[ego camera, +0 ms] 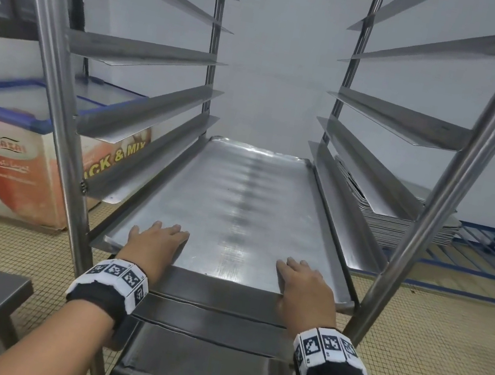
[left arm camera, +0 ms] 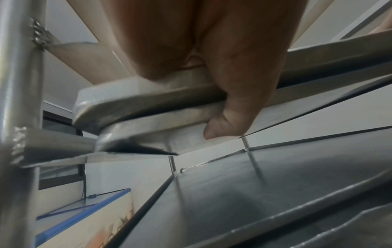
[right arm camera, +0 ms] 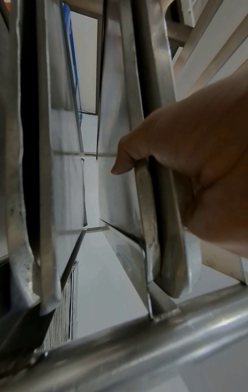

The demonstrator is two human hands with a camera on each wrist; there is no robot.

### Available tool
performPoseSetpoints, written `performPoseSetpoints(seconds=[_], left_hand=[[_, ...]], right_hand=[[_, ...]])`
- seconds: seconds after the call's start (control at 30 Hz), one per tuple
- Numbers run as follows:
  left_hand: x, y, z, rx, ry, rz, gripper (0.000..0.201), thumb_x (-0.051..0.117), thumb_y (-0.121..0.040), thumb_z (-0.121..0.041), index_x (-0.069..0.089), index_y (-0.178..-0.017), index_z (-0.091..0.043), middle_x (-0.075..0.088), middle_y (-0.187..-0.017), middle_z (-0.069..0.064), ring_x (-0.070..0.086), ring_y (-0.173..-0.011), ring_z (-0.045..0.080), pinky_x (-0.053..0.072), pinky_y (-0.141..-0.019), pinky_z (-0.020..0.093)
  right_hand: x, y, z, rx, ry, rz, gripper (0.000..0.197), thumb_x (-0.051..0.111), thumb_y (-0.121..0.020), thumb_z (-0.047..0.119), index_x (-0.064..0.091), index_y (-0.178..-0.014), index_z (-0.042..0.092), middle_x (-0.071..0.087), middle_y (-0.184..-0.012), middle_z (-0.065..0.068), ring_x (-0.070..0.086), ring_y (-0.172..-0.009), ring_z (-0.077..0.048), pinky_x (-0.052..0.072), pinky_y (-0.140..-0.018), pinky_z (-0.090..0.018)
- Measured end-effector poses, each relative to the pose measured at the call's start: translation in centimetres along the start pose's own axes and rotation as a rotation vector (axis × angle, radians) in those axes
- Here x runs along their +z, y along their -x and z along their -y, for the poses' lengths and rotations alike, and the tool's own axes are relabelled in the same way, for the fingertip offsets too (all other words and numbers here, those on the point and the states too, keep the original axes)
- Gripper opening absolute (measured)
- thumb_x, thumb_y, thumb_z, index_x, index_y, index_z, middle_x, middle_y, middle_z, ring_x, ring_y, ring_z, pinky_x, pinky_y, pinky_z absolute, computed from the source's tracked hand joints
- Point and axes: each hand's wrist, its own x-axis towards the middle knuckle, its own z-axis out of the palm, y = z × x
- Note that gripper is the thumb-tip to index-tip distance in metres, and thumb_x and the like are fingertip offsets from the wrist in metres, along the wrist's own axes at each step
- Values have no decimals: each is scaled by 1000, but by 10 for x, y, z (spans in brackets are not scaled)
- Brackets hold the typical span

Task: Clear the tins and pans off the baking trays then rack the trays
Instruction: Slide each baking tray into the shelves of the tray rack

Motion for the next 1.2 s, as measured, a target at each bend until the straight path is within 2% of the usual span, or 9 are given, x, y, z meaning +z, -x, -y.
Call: performPoseSetpoints(seconds=[0.3,0.4,0.6,0.7,0.77,0.87,1.0,1.1,1.2], left_hand=[[4,-13,6,17,1,-50,62,48,-90,4,42,-142,-30,40,-149,-8,38,-134,22,36,-108,48],[7,-6,6,39,-56,-93,55,54,-88,-4,45,-136,-26,48,-139,-5,45,-126,22,42,-100,40],[26,51,11,30,-59,-155,79,66,-85,-32,24,-151,-25,23,-159,-1,19,-148,21,10,-122,43],[31,88,23,33,-10,-147,85,65,-86,-29,16,-156,-23,11,-163,3,10,-151,24,10,-124,42],[30,117,35,0,37,-89,72,61,-87,-29,30,-152,-22,29,-158,4,27,-146,25,22,-121,42],[34,167,64,-114,161,-15,42,55,-86,-28,54,-128,-23,61,-128,2,58,-115,25,48,-99,42],[47,253,117,-356,283,102,37,56,-89,-28,58,-126,-23,61,-127,2,60,-114,25,52,-93,36],[60,333,160,-547,269,173,35,57,-85,-28,63,-119,-22,67,-117,8,65,-106,29,55,-86,36],[82,424,199,-807,299,189,38,58,-85,-33,61,-121,-24,64,-124,7,64,-112,30,54,-92,39]], right_hand=[[5,-8,-3,-22,48,-20,42,68,-83,20,58,-124,22,62,-119,2,56,-109,-21,45,-93,-32],[5,-7,2,-13,116,-5,42,64,-85,23,55,-126,22,61,-116,3,52,-109,-22,45,-89,-33],[0,22,27,36,163,2,44,63,-85,36,53,-126,21,59,-119,1,52,-113,-24,42,-93,-35],[-7,46,48,34,146,-13,41,59,-87,35,53,-125,19,59,-118,0,53,-113,-23,40,-99,-35],[-13,59,67,30,127,-14,47,60,-86,34,51,-129,17,57,-124,-2,50,-118,-22,39,-103,-34],[-20,78,109,-30,106,47,47,60,-88,35,51,-131,16,55,-131,-3,48,-127,-23,38,-107,-35],[-19,111,193,-256,-31,252,27,50,-92,19,59,-118,16,64,-120,-6,62,-111,-30,52,-90,-39],[-8,145,271,-462,-100,397,32,52,-91,24,62,-122,20,66,-119,-7,65,-107,-29,55,-89,-39],[4,188,349,-670,-133,451,33,54,-90,34,64,-119,21,68,-116,-5,66,-105,-27,55,-90,-41]])
